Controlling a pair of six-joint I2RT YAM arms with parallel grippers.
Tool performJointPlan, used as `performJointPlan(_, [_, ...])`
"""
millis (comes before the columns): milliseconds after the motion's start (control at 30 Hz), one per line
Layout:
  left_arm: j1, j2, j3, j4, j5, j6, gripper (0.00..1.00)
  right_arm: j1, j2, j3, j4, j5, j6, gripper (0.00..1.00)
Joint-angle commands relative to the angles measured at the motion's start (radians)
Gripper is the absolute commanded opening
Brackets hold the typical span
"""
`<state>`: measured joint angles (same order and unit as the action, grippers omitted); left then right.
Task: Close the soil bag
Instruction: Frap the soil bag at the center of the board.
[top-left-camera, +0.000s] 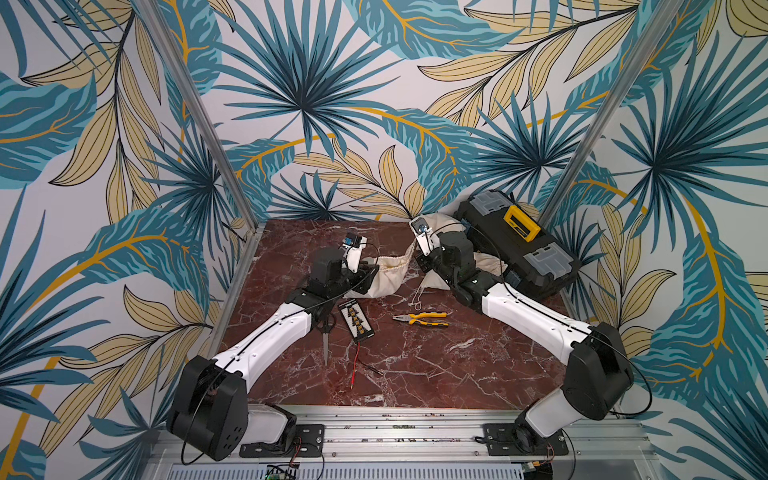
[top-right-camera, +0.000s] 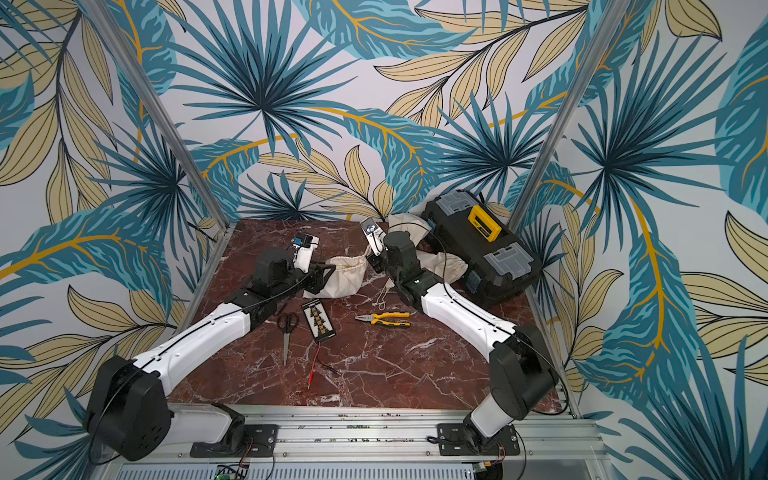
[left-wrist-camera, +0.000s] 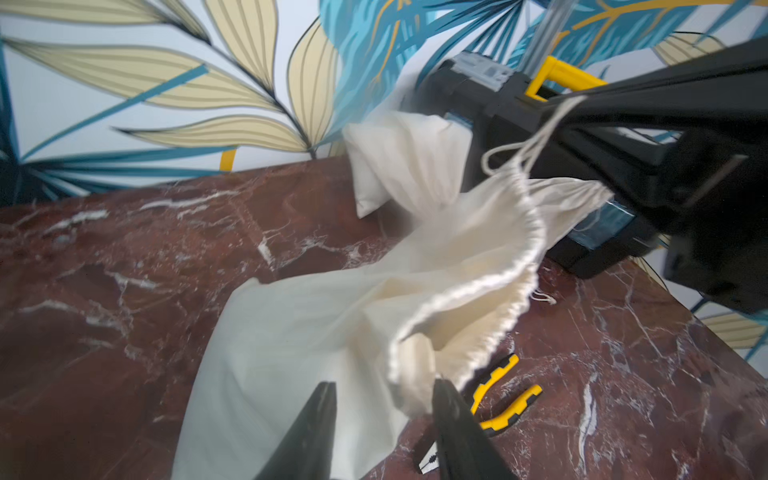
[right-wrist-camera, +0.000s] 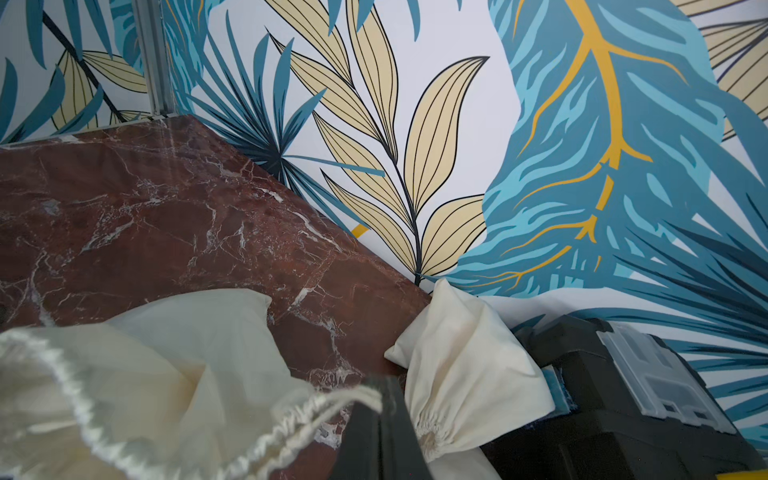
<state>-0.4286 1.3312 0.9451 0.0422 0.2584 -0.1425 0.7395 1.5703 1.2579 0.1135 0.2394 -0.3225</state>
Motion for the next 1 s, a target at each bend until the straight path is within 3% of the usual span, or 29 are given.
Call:
performJointPlan(0, [-0.055, -0.074, 0.001, 0.138, 0.059, 0.104, 0.53, -0.002, -0.09, 0.05, -0.122, -0.057, -0.025, 0.0])
performJointPlan(367, [-0.11, 0.01, 0.112, 0.175, 0.1, 0.275, 0.6, -0.001, -0.23, 0.043, -0.183, -0.254, 0.033, 0.0])
performJointPlan(733, [-0.14, 0.121, 0.177, 0.234, 0.261, 0.372, 0.59, -0.001, -0.23, 0.032, -0.183, -0.289, 0.065, 0.0])
performJointPlan(967, [-0.148, 0.174, 0.226, 0.223, 0.203, 0.388, 0.44, -0.001, -0.261, 0.003, -0.184, -0.291, 0.072, 0.0])
